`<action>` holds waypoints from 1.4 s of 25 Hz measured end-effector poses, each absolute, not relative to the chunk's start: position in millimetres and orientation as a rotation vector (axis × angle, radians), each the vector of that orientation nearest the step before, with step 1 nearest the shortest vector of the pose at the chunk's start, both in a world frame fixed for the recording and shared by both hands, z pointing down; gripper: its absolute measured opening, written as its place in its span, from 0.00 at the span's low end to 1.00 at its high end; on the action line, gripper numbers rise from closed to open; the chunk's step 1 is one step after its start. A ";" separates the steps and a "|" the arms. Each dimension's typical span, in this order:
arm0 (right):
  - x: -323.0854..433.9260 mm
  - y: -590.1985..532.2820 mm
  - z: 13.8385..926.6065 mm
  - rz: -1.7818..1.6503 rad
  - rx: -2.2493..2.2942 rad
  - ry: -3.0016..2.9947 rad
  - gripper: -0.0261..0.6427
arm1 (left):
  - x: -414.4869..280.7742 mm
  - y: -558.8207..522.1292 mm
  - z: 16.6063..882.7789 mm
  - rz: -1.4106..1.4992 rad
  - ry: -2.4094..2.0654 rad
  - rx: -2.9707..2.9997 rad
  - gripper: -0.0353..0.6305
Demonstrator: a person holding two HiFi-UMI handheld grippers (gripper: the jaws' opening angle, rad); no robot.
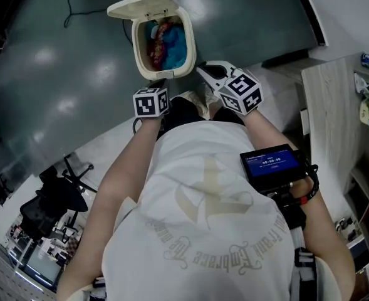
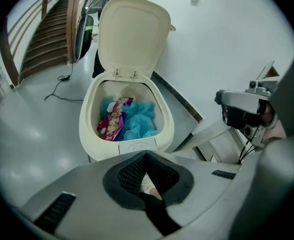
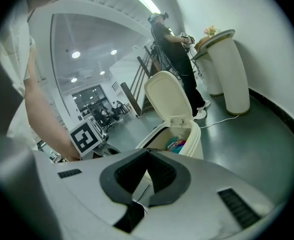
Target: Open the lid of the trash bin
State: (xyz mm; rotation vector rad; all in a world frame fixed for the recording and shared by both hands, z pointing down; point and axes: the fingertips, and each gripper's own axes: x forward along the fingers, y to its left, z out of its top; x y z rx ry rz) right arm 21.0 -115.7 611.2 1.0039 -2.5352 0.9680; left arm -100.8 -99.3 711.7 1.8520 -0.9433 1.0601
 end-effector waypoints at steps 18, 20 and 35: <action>-3.6 -141.3 546.4 0.829 0.924 -2.658 0.05 | -120.1 -121.0 614.2 0.766 -1.151 2.071 0.07; -6.1 -144.3 537.6 0.807 0.910 -2.675 0.04 | -117.1 -124.1 599.8 0.720 -1.165 2.103 0.07; -2.1 -150.0 483.0 0.690 0.838 -2.769 0.04 | -128.6 -127.9 527.9 0.432 -1.319 2.151 0.07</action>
